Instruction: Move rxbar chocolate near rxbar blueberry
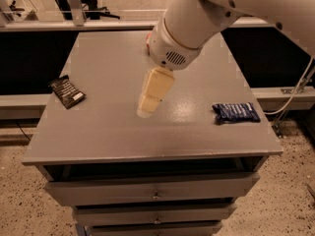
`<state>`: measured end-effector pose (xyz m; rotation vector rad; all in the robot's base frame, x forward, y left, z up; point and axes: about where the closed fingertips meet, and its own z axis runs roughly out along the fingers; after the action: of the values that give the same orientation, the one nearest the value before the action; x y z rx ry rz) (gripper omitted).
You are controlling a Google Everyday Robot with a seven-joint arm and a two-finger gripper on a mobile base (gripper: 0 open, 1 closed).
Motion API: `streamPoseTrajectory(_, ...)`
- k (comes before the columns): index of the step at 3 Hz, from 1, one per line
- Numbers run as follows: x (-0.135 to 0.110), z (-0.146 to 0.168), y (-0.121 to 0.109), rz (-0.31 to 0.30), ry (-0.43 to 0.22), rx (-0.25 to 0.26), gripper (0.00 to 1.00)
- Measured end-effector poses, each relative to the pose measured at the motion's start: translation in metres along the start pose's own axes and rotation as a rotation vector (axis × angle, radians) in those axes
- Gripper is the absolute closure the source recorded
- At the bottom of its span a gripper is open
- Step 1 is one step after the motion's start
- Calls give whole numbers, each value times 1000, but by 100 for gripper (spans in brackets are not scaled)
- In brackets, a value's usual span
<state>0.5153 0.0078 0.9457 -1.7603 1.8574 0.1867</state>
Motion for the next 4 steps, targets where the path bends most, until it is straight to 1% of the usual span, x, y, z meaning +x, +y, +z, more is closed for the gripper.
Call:
streamPoseTrajectory(1, -13, 21, -5, 20, -53, 10, 0)
streamPoseTrajectory(2, -66, 91, -22, 77, -219, -5, 0)
streamPoseTrajectory(3, -106, 136, -32, 119, -315, -37, 0)
streamPoseTrajectory(4, -139, 166, -39, 142, -375, -59, 0)
